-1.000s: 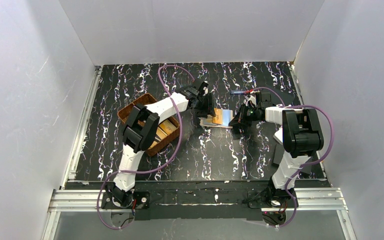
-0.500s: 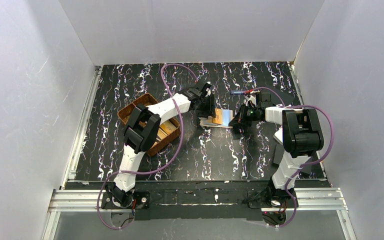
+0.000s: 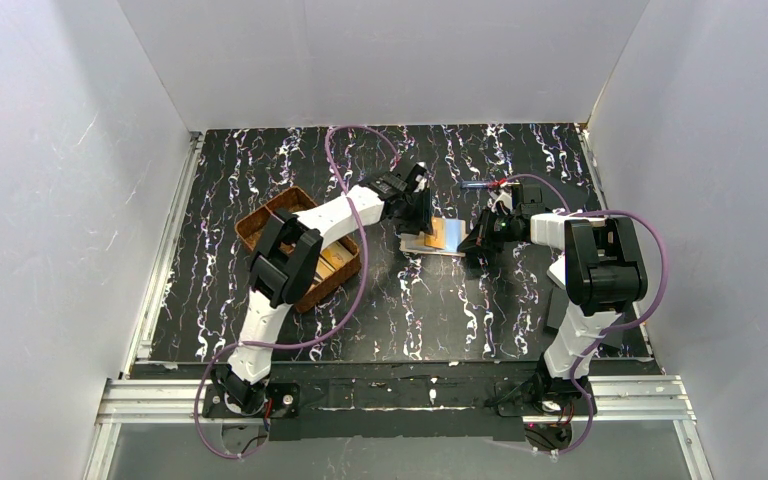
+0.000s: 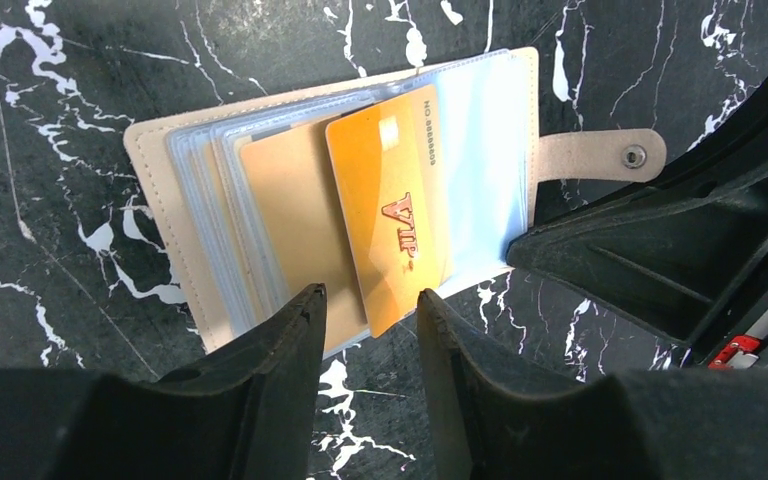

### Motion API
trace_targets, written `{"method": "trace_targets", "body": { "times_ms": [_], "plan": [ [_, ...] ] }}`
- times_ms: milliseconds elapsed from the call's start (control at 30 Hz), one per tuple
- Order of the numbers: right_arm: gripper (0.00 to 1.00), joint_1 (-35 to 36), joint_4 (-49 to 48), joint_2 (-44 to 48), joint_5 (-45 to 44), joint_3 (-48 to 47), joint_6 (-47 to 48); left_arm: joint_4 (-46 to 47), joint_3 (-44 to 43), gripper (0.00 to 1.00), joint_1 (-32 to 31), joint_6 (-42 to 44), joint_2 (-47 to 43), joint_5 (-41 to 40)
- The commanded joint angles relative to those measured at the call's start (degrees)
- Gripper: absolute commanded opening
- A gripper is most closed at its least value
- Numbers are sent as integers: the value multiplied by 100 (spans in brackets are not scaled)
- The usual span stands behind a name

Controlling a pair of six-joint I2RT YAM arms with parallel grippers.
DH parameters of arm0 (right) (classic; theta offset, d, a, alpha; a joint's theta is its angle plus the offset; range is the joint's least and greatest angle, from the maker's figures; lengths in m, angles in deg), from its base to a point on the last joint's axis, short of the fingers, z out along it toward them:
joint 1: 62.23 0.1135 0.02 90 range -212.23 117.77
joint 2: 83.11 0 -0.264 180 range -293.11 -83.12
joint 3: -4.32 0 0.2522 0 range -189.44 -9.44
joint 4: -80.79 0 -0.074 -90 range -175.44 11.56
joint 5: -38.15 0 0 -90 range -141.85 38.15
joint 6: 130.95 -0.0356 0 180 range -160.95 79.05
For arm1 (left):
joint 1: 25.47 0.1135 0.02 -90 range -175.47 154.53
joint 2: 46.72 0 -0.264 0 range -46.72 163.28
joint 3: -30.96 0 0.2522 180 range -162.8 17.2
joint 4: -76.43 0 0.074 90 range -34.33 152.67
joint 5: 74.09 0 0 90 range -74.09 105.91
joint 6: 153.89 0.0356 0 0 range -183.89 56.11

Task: Put the credit cards into the card holder
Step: Insert the credit card into the card holder.

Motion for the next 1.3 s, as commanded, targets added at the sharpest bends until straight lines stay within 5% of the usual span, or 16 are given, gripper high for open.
{"method": "trace_targets", "body": {
  "times_ms": [0, 600, 800, 933, 1267],
  "plan": [
    [1, 44, 110, -34, -150, -152, 164, -55, -232, 37, -32, -62, 135, 112],
    [1, 65, 145, -50, -141, -230, 160, 8, -843, 29, -182, -199, 697, 605],
    [1, 62, 452, 174, -355, -357, 128, 133, -974, 34, -325, -469, 908, 873],
    [19, 52, 819, 476, -635, -451, 123, 49, -992, 41, -312, -367, 827, 791],
    [27, -31, 862, 627, -757, -461, 102, 332, -794, 37, -284, -634, 883, 1127]
  ]
}}
